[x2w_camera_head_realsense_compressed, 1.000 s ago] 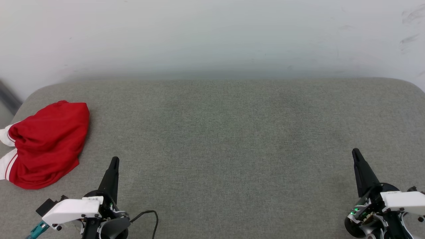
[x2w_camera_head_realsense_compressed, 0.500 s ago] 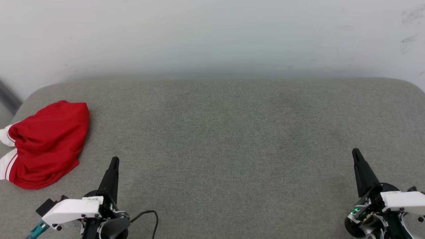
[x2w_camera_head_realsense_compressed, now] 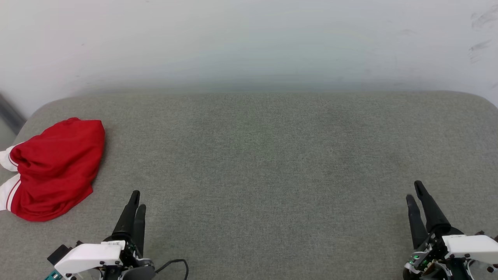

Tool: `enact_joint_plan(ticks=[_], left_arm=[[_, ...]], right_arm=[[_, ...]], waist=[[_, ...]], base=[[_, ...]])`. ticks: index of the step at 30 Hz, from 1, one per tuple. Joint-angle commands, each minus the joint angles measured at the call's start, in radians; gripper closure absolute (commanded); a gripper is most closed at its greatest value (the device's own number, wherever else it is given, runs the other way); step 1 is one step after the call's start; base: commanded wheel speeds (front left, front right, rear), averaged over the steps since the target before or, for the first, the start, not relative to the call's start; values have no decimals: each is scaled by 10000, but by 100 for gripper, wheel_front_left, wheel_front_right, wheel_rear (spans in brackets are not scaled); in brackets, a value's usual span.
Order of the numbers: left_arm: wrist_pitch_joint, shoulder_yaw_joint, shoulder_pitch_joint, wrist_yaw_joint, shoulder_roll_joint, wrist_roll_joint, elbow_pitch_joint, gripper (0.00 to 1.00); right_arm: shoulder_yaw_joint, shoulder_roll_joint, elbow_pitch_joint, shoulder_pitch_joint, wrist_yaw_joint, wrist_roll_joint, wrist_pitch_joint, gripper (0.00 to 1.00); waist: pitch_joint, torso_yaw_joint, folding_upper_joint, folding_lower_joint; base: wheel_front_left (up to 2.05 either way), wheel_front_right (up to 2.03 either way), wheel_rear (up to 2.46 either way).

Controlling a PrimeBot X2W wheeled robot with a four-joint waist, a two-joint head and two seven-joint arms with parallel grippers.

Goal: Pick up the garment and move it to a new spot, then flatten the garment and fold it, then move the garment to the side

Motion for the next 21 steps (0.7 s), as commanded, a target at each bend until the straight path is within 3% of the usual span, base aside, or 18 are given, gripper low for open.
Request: enact_joint_plan(ticks=[1,13,21], left_arm=[[-75,-80,-81,-2,8,41,-102,0],[-687,-659,-125,-2,14,547,-547,0],[-1042,-829,-83,-2,19,2107,-854,0]], right_arm=[[37,-2,-135,-66,0,-53,-67,0],[302,-5,-648,122,0,-524,-681,0],[365,-84,-989,206,0,-2088,-1038,0]], waist=[[0,0,0,0],[-37,-2,0,0],[-67,23,0,0]], base=[[0,0,0],[0,0,0],[0,0,0]])
